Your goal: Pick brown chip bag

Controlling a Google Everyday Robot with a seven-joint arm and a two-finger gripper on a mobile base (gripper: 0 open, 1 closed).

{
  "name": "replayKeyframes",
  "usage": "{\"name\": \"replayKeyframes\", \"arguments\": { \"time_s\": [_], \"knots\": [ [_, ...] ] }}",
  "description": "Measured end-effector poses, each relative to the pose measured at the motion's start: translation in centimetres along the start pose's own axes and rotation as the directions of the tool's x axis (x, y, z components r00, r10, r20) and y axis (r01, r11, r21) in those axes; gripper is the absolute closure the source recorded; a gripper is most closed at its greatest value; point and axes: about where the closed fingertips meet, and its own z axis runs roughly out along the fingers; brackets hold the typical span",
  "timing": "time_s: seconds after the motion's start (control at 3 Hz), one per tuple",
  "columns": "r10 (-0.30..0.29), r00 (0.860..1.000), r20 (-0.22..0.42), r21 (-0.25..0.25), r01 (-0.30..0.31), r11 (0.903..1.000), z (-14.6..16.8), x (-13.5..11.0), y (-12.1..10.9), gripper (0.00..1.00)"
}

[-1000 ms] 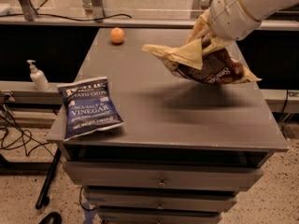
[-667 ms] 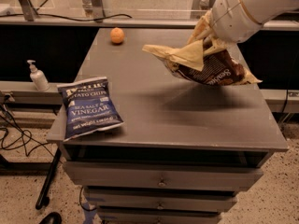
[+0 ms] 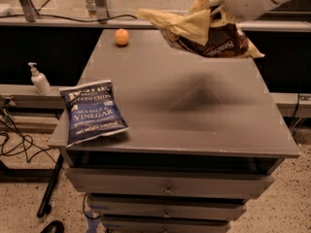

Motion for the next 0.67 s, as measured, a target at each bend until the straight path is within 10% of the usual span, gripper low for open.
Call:
{"name": "replayKeyframes", "arguments": {
  "time_s": [0.67],
  "knots": [
    [-0.086,0.996,-0.034,0.124,0.089,0.9883,-0.18,0.36,-3.58,1.0]
  ]
}}
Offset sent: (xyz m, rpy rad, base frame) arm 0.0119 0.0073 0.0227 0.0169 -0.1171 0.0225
